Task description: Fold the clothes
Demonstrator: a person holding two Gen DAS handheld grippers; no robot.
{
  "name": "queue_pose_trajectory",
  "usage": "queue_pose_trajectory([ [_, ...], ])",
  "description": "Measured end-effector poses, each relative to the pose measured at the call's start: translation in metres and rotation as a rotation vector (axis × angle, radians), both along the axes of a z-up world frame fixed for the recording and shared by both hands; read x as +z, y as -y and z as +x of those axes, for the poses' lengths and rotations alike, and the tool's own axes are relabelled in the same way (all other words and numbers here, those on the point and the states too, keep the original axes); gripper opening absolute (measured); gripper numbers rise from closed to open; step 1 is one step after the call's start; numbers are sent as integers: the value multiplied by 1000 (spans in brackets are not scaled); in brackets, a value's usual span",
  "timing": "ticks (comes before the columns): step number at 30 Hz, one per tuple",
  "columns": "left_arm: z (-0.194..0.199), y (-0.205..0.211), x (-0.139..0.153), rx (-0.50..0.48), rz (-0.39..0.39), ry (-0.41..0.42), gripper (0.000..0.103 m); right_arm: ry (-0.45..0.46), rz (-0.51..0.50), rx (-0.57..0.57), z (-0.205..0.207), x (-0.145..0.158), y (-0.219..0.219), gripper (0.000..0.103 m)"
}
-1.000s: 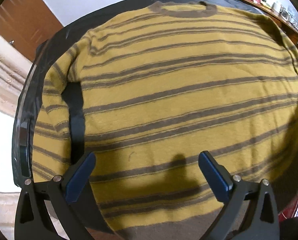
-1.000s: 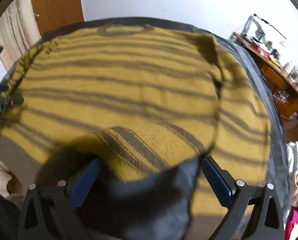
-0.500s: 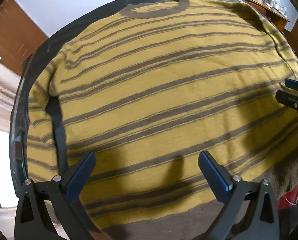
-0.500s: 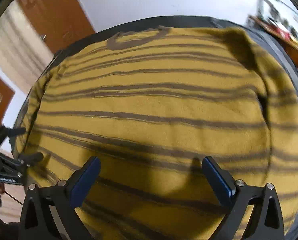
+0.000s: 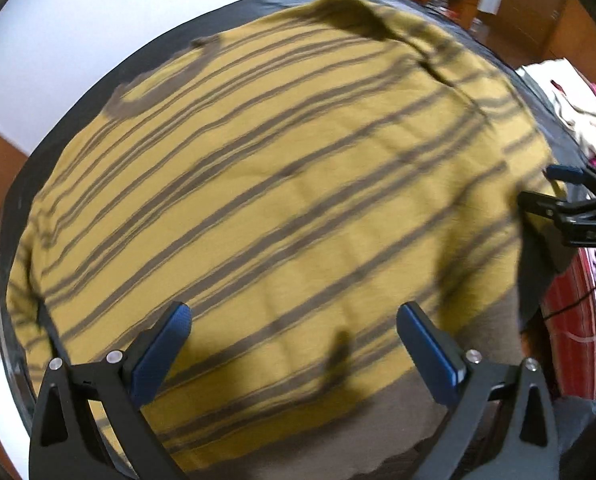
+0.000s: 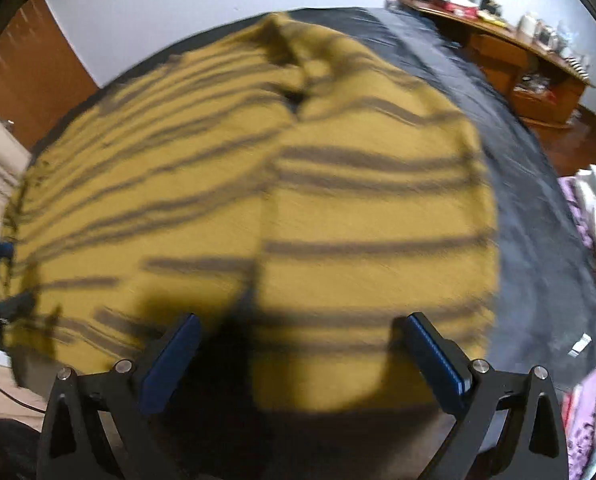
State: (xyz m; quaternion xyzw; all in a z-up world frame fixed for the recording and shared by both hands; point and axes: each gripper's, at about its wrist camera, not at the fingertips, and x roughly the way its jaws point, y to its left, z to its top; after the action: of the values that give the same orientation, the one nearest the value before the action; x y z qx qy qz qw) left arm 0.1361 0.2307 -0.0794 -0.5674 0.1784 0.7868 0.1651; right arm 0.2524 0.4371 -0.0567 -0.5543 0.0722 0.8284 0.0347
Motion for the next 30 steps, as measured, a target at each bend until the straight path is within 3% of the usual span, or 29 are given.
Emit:
queue_pose_trajectory([
  [8, 16, -37, -2, -103, -10, 3, 103, 7, 161, 25, 5, -5, -17, 103],
  [16, 17, -35, -13, -56, -12, 35, 103, 31, 330, -105, -7, 4, -47, 103],
  [22, 17, -33, -16, -34, -20, 39, 103, -54, 320, 82, 2, 10, 11, 103],
  [26, 18, -32, -13, -26, -15, 39, 103, -52, 367, 232, 4, -3, 57, 103],
  [30, 20, -29, -7, -24, -10, 34, 103, -90, 326, 289, 2, -5, 78, 103],
])
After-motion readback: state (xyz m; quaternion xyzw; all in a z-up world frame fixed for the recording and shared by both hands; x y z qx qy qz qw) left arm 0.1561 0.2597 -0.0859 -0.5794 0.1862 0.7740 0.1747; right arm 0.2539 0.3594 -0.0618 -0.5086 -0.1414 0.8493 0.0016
